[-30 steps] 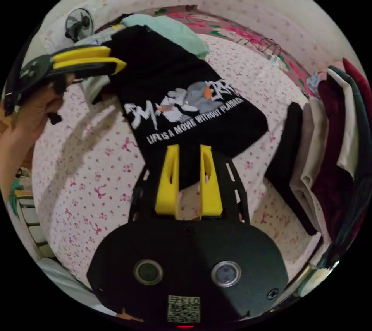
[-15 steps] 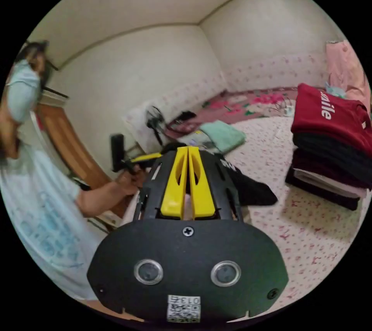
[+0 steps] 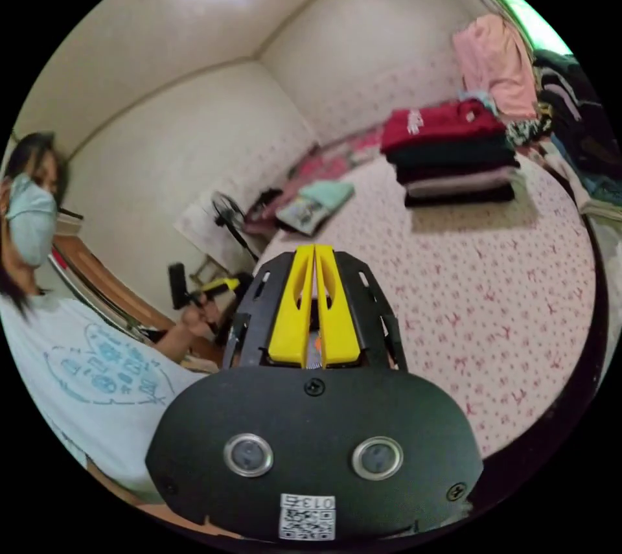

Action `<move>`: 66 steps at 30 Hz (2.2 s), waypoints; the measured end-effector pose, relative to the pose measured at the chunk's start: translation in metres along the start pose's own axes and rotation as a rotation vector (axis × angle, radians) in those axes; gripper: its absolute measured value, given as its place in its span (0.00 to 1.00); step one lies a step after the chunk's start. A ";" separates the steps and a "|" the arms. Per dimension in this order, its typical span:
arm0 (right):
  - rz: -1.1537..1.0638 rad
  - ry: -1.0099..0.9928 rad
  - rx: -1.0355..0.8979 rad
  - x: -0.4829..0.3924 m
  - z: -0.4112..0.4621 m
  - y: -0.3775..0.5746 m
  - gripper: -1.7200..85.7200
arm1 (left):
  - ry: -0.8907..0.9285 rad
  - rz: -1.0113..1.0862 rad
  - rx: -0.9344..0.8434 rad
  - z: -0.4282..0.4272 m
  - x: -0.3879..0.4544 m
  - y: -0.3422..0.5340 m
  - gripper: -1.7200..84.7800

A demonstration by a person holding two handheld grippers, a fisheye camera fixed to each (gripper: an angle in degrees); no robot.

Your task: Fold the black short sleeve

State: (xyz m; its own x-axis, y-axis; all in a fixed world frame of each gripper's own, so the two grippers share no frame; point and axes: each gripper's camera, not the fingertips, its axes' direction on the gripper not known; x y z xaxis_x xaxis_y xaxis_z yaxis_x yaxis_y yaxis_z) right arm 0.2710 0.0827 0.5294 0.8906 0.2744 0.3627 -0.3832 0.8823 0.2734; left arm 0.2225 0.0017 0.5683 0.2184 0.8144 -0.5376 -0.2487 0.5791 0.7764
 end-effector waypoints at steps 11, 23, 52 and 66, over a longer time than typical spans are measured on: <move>-0.062 0.289 -0.387 -0.009 0.102 0.101 0.12 | -0.363 -0.148 -0.200 -0.013 0.010 0.085 0.05; -0.442 0.082 -0.432 -0.088 0.127 0.140 0.03 | -0.378 0.030 -0.227 0.077 0.039 0.075 0.11; -0.529 -0.092 -0.295 -0.104 0.015 0.203 0.03 | -0.273 -0.028 -0.148 0.019 0.003 0.100 0.02; -0.222 0.210 -0.296 -0.061 0.058 0.201 0.15 | -0.317 -0.021 -0.433 0.090 0.003 0.147 0.15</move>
State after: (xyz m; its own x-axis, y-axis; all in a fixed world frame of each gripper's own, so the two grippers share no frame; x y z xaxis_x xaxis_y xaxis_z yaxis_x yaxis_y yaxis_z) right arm 0.1257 0.2211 0.6143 0.9859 0.1101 0.1263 -0.1167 0.9921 0.0459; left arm 0.2710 0.0860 0.7104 0.4847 0.7908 -0.3738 -0.5932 0.6112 0.5240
